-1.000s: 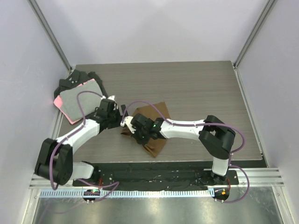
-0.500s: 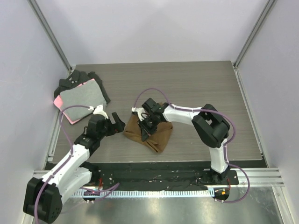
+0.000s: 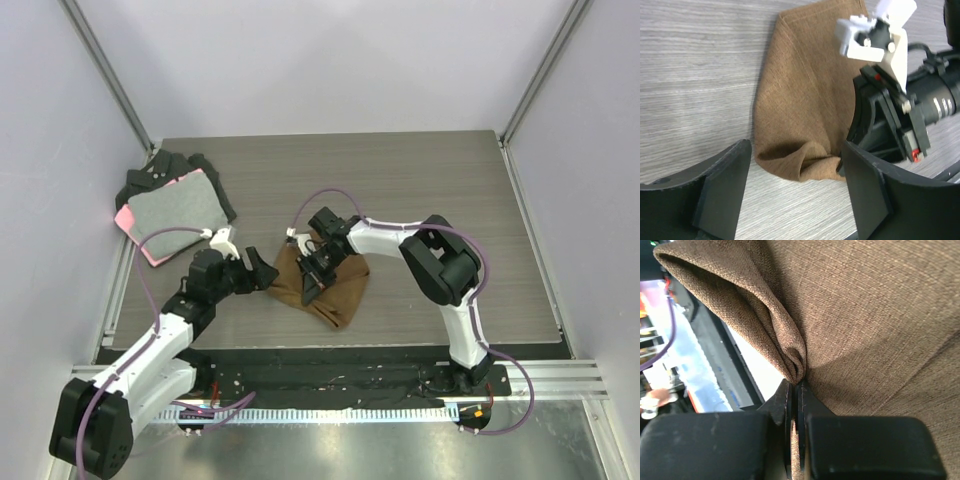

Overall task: Fold the napkin, place the utensils inside, and roll it up
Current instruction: Roll the napkin with the utensil

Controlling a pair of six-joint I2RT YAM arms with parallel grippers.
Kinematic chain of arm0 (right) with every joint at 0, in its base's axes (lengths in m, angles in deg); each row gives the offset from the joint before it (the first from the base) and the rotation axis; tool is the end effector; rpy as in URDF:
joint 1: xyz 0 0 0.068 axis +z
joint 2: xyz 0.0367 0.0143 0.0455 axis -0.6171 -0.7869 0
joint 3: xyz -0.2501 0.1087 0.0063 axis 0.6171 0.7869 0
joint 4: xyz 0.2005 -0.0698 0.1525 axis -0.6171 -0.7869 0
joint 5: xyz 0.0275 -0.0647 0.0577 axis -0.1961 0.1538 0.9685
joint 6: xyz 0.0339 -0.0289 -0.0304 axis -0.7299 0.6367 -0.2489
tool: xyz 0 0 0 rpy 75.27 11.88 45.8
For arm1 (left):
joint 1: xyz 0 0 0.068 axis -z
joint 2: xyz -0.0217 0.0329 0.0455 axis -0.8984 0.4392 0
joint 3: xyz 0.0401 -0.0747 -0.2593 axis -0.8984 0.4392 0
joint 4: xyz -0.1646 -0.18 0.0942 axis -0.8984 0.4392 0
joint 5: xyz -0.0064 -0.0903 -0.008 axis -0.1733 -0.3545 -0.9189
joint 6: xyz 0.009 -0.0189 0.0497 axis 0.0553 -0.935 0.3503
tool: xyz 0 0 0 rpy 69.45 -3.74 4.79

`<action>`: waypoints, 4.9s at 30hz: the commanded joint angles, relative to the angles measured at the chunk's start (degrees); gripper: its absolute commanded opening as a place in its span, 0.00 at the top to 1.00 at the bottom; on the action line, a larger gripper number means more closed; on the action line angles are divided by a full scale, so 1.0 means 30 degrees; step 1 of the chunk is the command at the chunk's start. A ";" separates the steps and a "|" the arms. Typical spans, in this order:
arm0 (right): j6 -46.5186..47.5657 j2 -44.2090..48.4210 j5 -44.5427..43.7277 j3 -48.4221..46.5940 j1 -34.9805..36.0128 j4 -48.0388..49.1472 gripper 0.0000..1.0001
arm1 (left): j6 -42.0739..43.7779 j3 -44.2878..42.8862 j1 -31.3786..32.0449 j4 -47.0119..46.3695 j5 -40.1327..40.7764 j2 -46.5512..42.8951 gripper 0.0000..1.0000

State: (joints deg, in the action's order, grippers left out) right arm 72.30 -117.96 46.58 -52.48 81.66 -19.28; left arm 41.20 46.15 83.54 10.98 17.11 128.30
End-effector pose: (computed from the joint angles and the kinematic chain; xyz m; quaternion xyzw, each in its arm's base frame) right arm 0.2766 0.2968 0.1303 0.3643 -0.8413 -0.3993 0.0050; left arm 0.1720 -0.0680 0.1896 -0.0592 0.8559 -0.2965 0.4196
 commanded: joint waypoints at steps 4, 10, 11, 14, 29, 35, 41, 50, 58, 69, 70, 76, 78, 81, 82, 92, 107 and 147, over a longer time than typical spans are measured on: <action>-0.0136 -0.1473 0.0790 -0.0894 -0.0922 -0.0236 0.99 | 0.0457 0.0313 0.0060 -0.1061 -0.1164 -0.0049 0.30; -0.0253 -0.2323 0.0967 -0.1363 -0.1274 -0.0295 0.99 | 0.0457 0.0461 0.0090 -0.1324 -0.1311 -0.0255 0.38; -0.0254 -0.2382 0.0996 -0.1392 -0.1303 -0.0353 0.99 | 0.0428 0.0403 0.0090 -0.1267 -0.1340 0.0123 0.39; -0.0283 -0.2528 0.1055 -0.1451 -0.1450 -0.0354 0.99 | 0.0457 -0.0036 0.0119 -0.1149 -0.1516 0.1176 0.43; -0.0400 -0.2705 0.0938 -0.1481 -0.1597 -0.0412 0.99 | 0.1042 -0.1442 0.0206 -0.1676 -0.0636 0.4664 0.63; -0.0546 -0.2558 0.0850 -0.1422 -0.1597 -0.0412 0.99 | 0.1219 -0.2467 0.0177 -0.1385 -0.0404 0.6688 0.76; -0.0722 -0.2003 0.0091 -0.1276 -0.1626 -0.0442 0.99 | 0.1277 -0.3493 0.0177 -0.0125 -0.0080 0.7918 0.93; -0.1074 0.1833 -0.2400 -0.0896 -0.1538 -0.0618 0.66 | 0.1248 -0.5249 0.0207 0.2160 -0.0196 1.0114 1.00; -0.0166 0.5994 -0.6238 -0.0192 0.0246 -0.1143 0.50 | 0.1160 -0.6130 0.0207 0.3069 -0.0432 1.1523 1.00; -0.1103 0.6234 -0.8289 0.0775 0.4233 -0.2138 0.50 | 0.1189 -0.6043 0.0207 0.3070 -0.0490 1.1055 1.00; -0.1103 0.6173 -0.8407 0.0920 0.4204 -0.2257 0.51 | 0.1189 -0.6043 0.0207 0.3041 -0.0549 1.1055 1.00; -0.0606 0.6085 -1.0047 0.1039 0.4116 -0.3458 0.52 | 0.1248 -0.6043 0.0207 0.3041 -0.0549 1.0674 1.00; -0.0401 0.6056 -1.0516 0.1039 0.3882 -0.3751 0.52 | 0.1248 -0.6043 0.0207 0.3011 -0.0637 1.0587 1.00; -0.0284 0.6201 -1.0722 0.1039 0.3531 -0.3811 0.53 | 0.1277 -0.5985 0.0265 0.2924 -0.0725 1.0411 1.00; -0.0254 0.6260 -1.0722 0.1068 0.3414 -0.3782 0.53 | 0.1335 -0.5984 0.0323 0.2865 -0.0725 1.0381 1.00; 0.0215 0.5879 -1.0225 0.2854 0.1656 -0.2787 0.55 | 0.1424 -0.6101 0.0441 0.2865 -0.0784 1.0322 1.00; -0.0371 0.5933 -0.9696 0.4497 0.1068 -0.2109 0.53 | 0.1102 -0.7738 0.0441 0.4824 -0.0201 1.1785 1.00; 0.4873 0.4827 -1.6669 0.4291 0.6342 0.7938 0.42 | 0.1014 -1.1023 0.0412 0.8226 -0.1398 1.4600 1.00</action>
State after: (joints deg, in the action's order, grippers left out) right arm 85.46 -101.48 -2.99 -39.15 100.28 2.21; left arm 43.78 14.65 84.81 34.26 13.87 171.33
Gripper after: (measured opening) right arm 0.581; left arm 0.022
